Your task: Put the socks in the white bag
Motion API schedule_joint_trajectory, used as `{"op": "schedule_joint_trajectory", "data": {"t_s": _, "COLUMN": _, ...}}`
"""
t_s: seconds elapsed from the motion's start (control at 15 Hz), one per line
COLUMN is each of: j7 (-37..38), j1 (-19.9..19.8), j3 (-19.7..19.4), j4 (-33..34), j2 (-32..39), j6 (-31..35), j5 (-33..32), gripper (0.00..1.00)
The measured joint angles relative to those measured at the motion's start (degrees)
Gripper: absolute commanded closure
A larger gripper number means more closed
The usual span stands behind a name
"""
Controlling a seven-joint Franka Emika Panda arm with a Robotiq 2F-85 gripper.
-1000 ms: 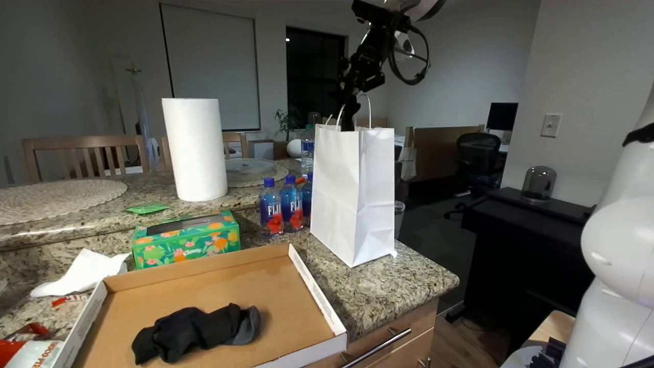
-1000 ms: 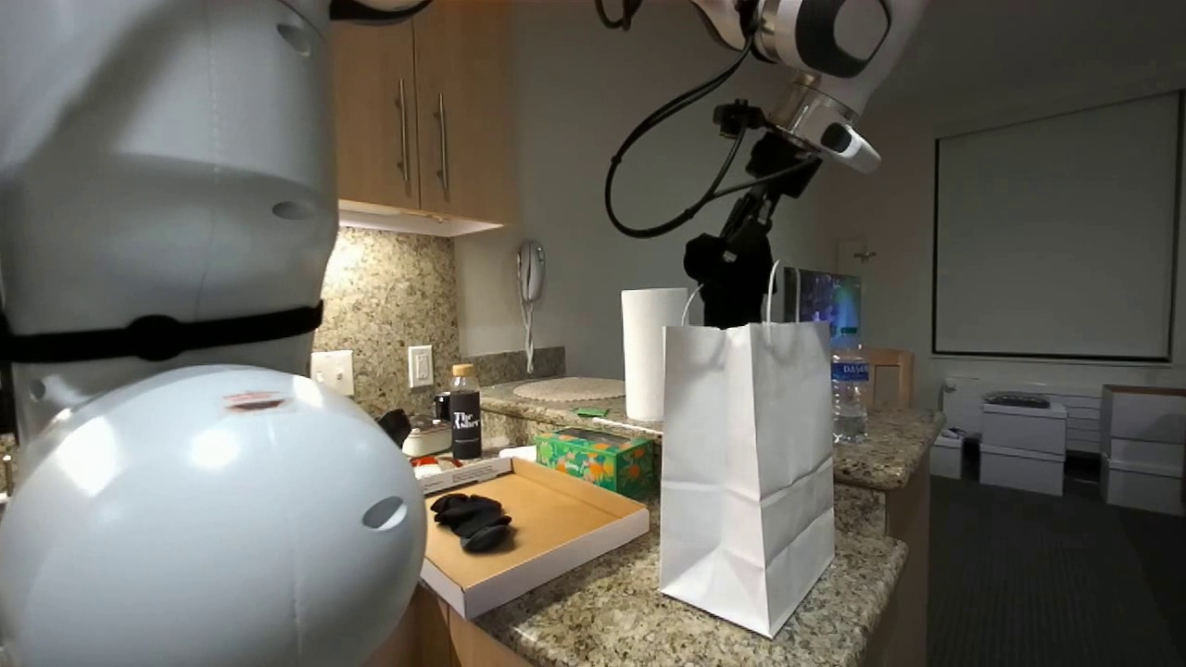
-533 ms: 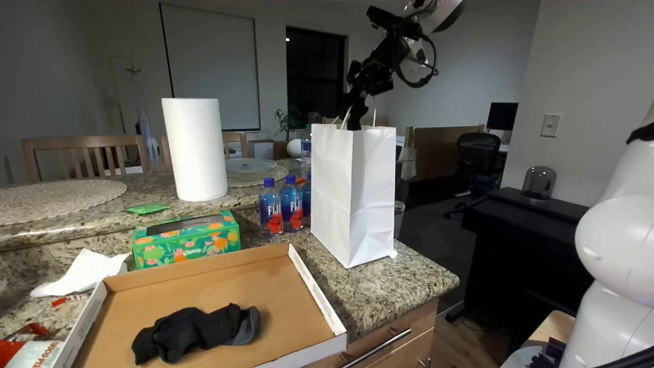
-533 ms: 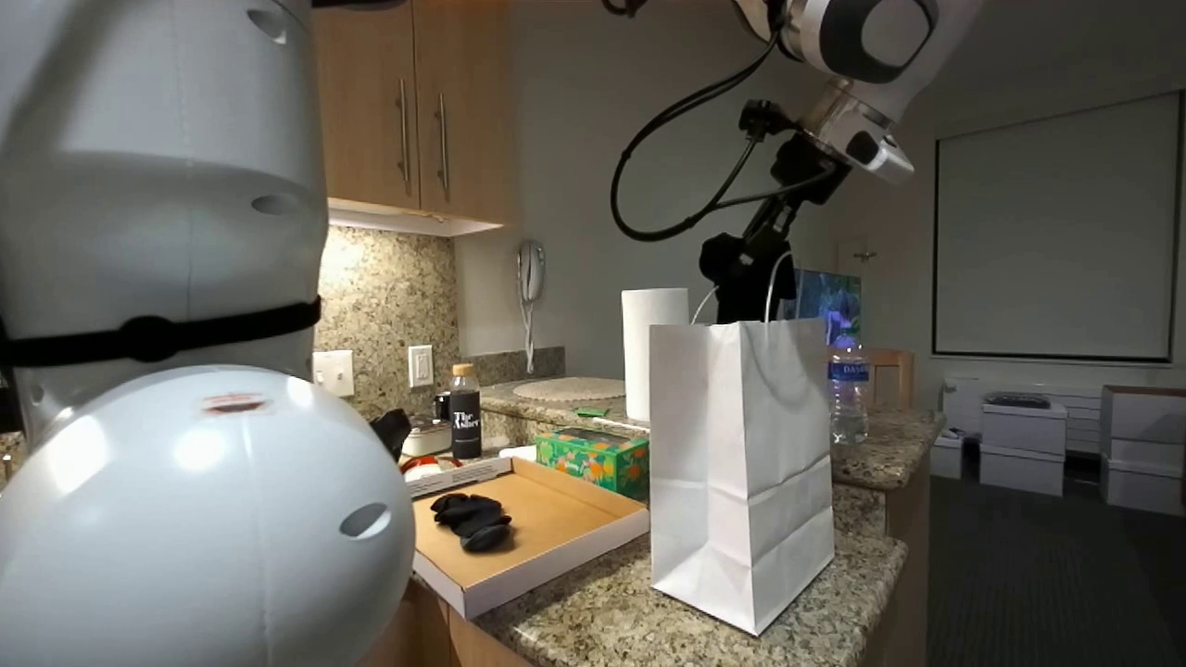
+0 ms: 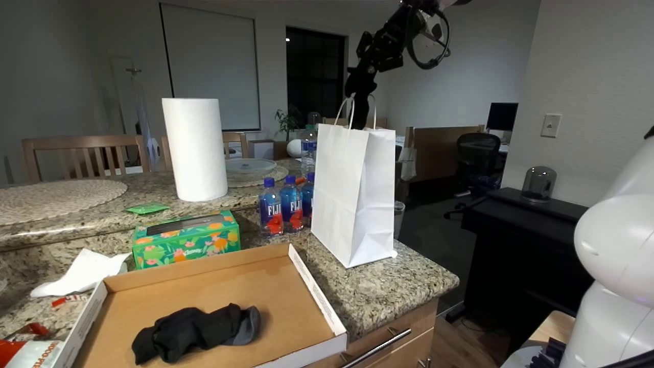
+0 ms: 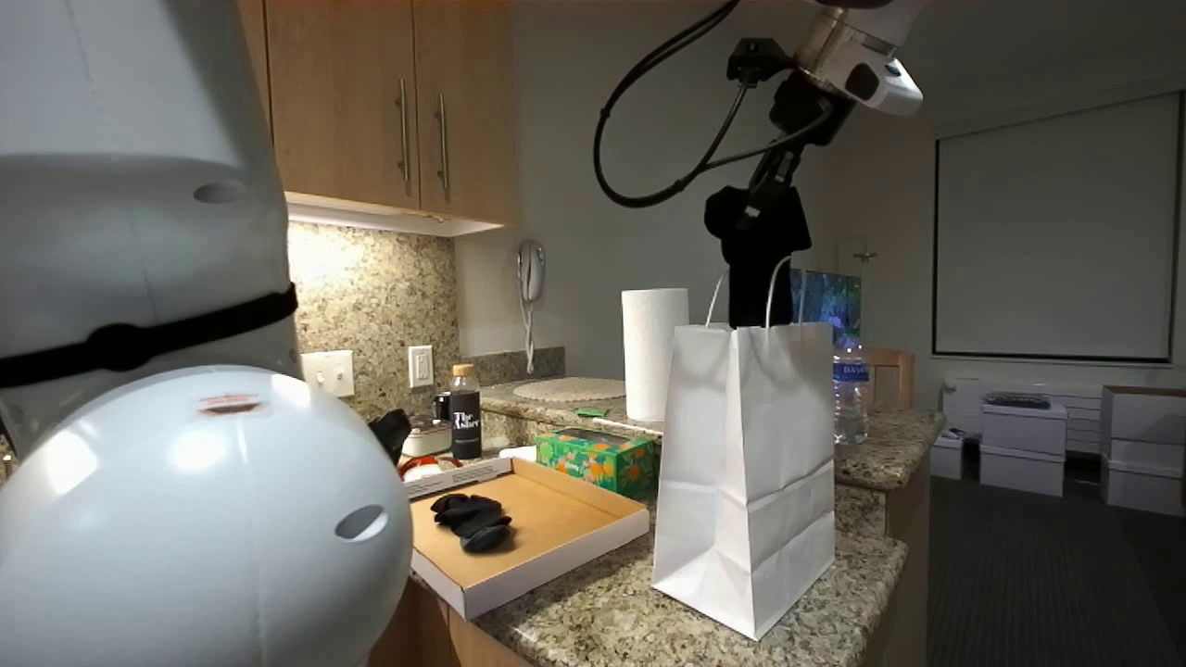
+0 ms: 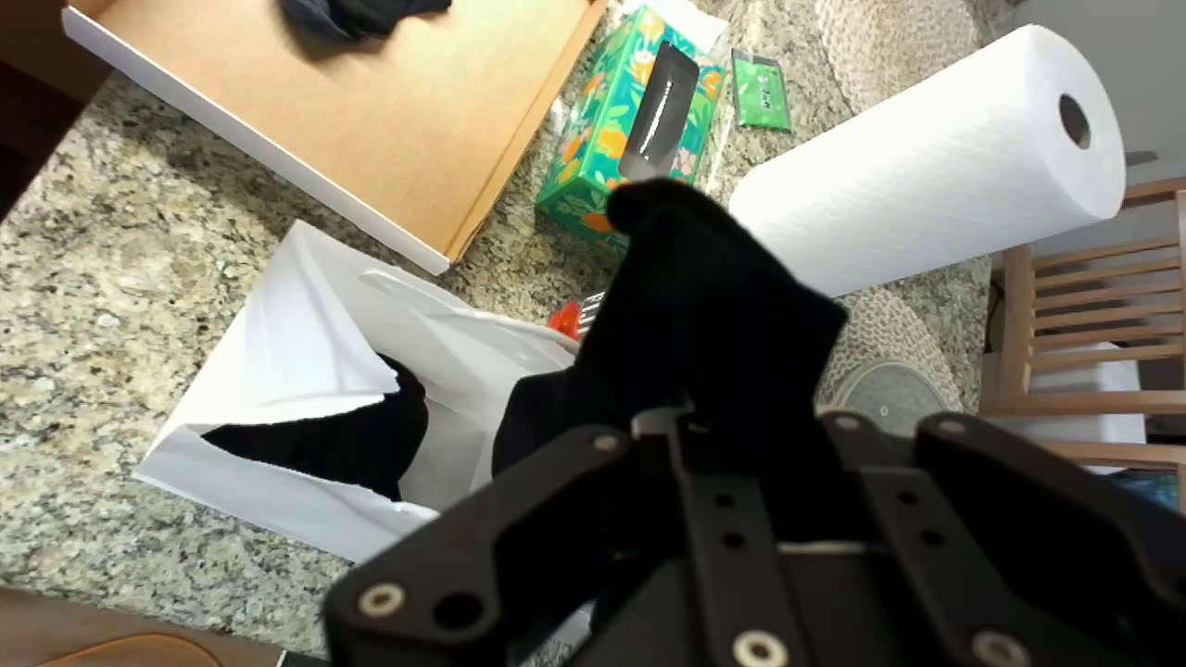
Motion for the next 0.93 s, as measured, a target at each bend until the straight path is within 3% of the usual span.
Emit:
{"op": "schedule_joint_trajectory", "data": {"t_s": 0.6, "j7": 0.00, "j1": -1.49, "j3": -0.79, "j4": -3.88, "j2": -2.12, "j6": 1.15, "j5": 1.12, "gripper": 0.92}}
{"op": "schedule_joint_trajectory", "data": {"t_s": 0.93, "j7": 0.80, "j1": -1.30, "j3": 1.08, "j4": -4.71, "j2": -0.59, "j6": 1.27, "j5": 0.51, "gripper": 0.92}}
